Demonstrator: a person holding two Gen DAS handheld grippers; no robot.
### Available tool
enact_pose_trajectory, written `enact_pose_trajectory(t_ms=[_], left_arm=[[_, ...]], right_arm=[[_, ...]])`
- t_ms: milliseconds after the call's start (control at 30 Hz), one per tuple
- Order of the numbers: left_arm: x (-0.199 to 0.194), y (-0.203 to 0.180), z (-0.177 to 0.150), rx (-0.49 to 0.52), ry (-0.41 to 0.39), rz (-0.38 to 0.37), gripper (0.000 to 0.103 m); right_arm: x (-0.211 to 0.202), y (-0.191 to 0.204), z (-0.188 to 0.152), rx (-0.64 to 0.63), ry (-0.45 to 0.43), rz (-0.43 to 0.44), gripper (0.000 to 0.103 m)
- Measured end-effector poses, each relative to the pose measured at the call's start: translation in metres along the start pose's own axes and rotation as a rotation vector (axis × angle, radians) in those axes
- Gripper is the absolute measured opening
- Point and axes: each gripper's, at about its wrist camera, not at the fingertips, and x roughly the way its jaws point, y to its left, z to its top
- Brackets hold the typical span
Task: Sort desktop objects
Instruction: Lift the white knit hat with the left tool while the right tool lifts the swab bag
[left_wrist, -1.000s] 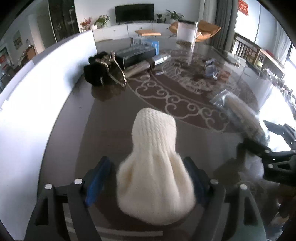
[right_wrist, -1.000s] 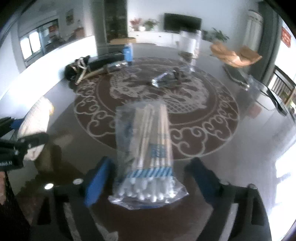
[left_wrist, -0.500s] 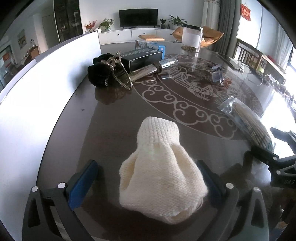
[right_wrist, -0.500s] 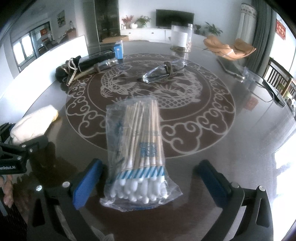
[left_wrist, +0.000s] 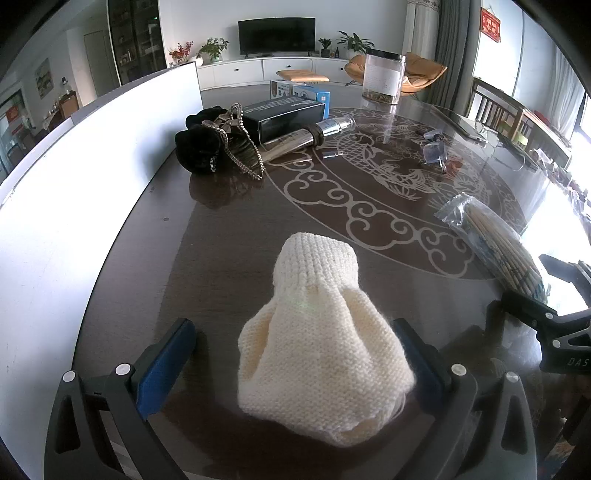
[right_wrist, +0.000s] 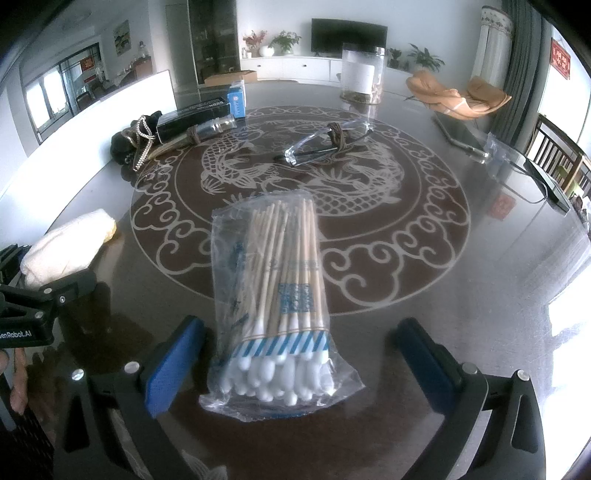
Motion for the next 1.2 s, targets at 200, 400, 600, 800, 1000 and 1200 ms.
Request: enact_pose_trajectory(t_ms=[200,400,600,800,1000,1200], left_arm=[[0.0001,0.0000,-0.0002,0.000,0.000,0.000,0.103],[-0.0006,0.0003,-0.0007,0.002,-0.002,0.000,0.103],[-0.0004,0.0000,-0.0004,0.003,-0.002,0.000,0.103],[0.0002,-0.0002,-0.0008,0.003,-0.003,-0.001,0.103],[0.0001,-0.0002,-0.0013,0.003,-0.003,-0.001,0.103],[-0.0007,-0.0009,-0.0031,0.000,-0.005,0.003,0.103]], right_arm=[[0.0000,0.0001,0.0000,0.000,0.000,0.000,0.103],[0.0001,0.0002,0.0001,0.000,0.000,0.000,0.103],[0.0003,0.0003,0.0002,0.000,0.000,0.000,0.103],[0.0002,0.0004,0.0002,0.000,0.000,0.000,0.103],[0.0002,0.0004,0.0001,0.000,0.000,0.000,0.103],[0.0002,0.0003,0.0002,0.000,0.000,0.000,0.103]])
